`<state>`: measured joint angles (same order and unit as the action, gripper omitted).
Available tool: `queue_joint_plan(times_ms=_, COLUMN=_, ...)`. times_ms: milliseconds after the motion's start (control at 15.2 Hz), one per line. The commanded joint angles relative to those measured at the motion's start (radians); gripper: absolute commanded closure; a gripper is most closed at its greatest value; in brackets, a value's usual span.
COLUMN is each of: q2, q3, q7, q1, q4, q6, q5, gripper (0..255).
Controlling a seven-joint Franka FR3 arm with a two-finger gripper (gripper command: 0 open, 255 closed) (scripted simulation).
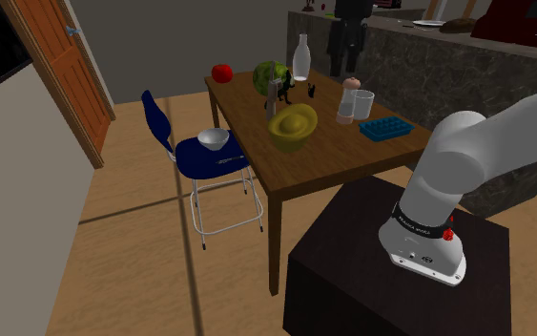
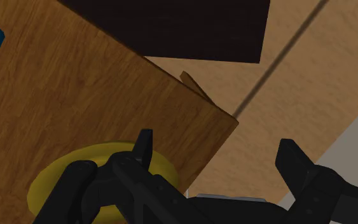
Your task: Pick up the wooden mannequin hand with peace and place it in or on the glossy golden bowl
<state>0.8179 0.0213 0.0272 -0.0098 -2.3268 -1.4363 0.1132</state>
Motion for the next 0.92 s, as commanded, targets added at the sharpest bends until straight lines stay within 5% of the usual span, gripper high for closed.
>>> queue_joint_plan(times_ms=0, q2=0.000, q3=0.000, q7=0.000, q1=0.000, q4=0.000, q6=0.000, q5=0.000, gripper=0)
queue_joint_plan(times_ms=858, q2=-0.337, q3=0.140, q7=0.165, q1=-0.039, q4=0.059, q6=-0.360, q5=-0.053, gripper=0)
